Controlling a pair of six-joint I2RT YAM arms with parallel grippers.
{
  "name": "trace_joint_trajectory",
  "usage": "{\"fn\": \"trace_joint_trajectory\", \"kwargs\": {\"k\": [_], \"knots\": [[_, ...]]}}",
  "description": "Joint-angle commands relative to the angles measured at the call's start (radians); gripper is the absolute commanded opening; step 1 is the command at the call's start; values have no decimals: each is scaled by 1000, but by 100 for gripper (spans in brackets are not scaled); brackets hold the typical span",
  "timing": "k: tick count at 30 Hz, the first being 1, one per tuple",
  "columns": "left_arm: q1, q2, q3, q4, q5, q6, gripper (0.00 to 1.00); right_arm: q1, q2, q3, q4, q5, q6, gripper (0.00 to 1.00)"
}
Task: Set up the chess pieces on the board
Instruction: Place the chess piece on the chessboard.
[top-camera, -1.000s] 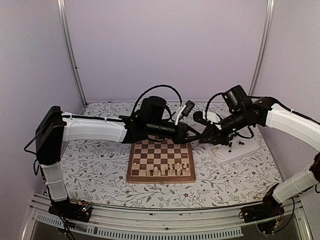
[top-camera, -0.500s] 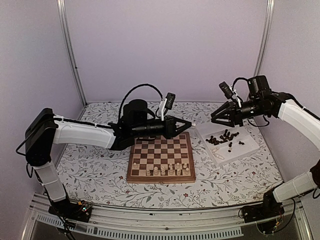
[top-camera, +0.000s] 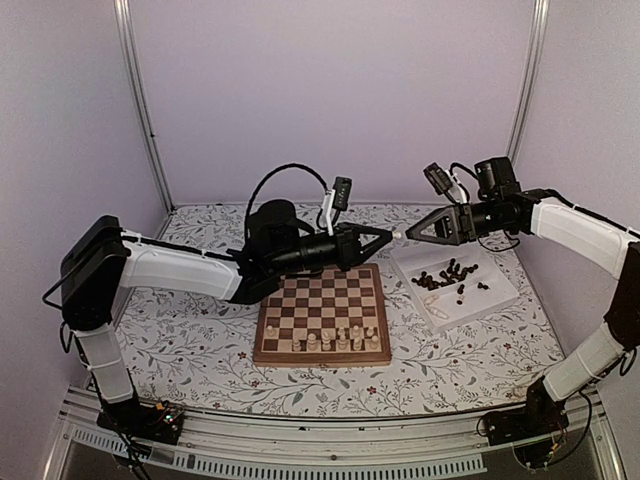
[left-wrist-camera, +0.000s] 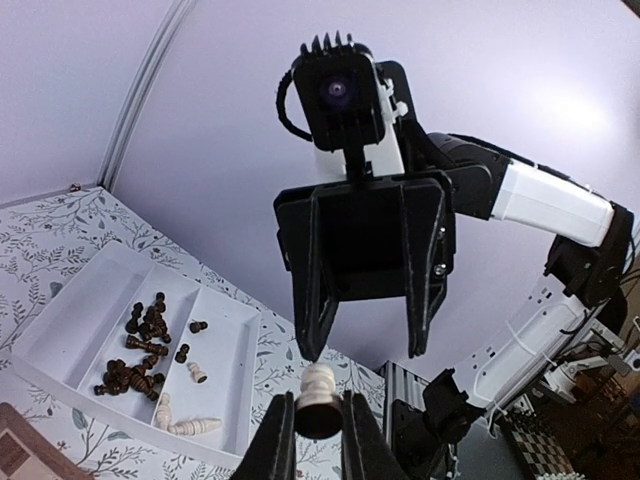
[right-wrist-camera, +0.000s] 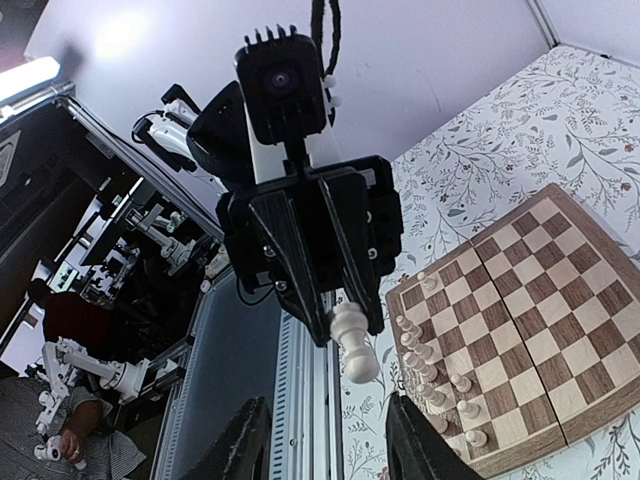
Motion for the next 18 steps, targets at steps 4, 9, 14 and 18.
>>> {"fn": "trace_joint_trajectory", "kwargs": {"k": [4, 9, 14, 18], "knots": [[-27, 44, 55, 36, 18, -8, 11, 24, -4, -29, 93, -49, 99, 39], [-33, 50, 61, 40, 20, -9, 11, 26, 2, -35, 97, -18, 108, 37], [-35, 61, 76, 38, 26, -11, 10, 28, 12, -38, 113, -28, 121, 33], [-38, 75, 85, 37, 33, -16, 10, 30, 12, -43, 126, -34, 133, 26]]}}
